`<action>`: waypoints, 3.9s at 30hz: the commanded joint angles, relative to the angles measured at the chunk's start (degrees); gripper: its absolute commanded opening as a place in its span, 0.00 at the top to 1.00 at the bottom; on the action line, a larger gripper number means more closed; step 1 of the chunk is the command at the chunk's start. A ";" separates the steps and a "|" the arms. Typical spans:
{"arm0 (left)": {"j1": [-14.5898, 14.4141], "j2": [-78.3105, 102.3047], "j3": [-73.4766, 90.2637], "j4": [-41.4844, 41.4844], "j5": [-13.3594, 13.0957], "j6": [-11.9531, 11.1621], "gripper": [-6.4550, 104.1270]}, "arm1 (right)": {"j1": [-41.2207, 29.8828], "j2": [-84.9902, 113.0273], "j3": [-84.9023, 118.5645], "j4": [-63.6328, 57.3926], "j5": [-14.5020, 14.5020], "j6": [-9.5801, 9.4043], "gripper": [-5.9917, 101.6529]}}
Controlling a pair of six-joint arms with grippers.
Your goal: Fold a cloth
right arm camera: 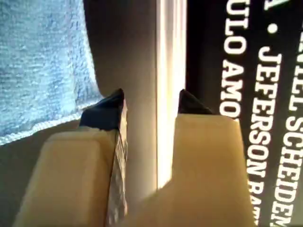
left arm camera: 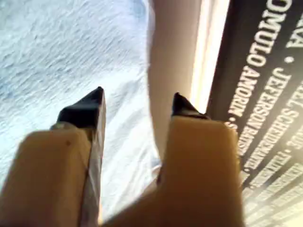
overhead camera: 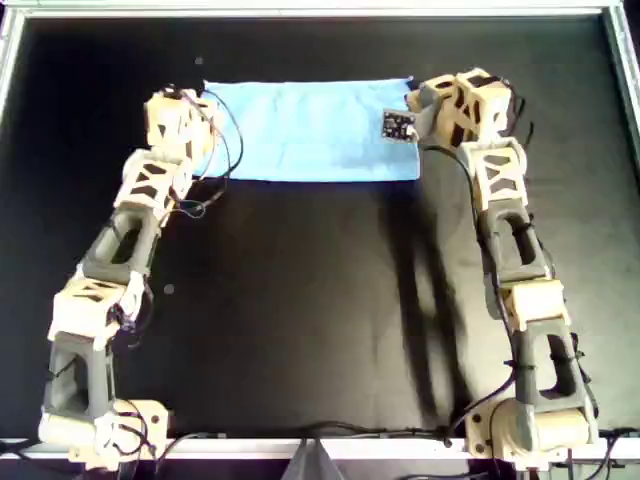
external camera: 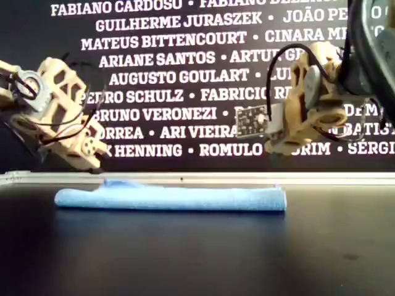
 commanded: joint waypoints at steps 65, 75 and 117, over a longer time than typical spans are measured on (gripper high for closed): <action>6.15 114.43 121.82 -4.66 0.79 -10.02 0.48 | -8.44 137.55 166.03 -19.69 20.92 0.26 0.52; 6.06 114.35 124.19 -4.66 0.88 -10.90 0.47 | -5.54 135.97 166.11 -21.01 20.39 -0.70 0.51; -5.36 42.54 63.72 -4.75 -0.18 -9.84 0.05 | 10.02 56.43 95.71 -21.27 19.60 -1.32 0.20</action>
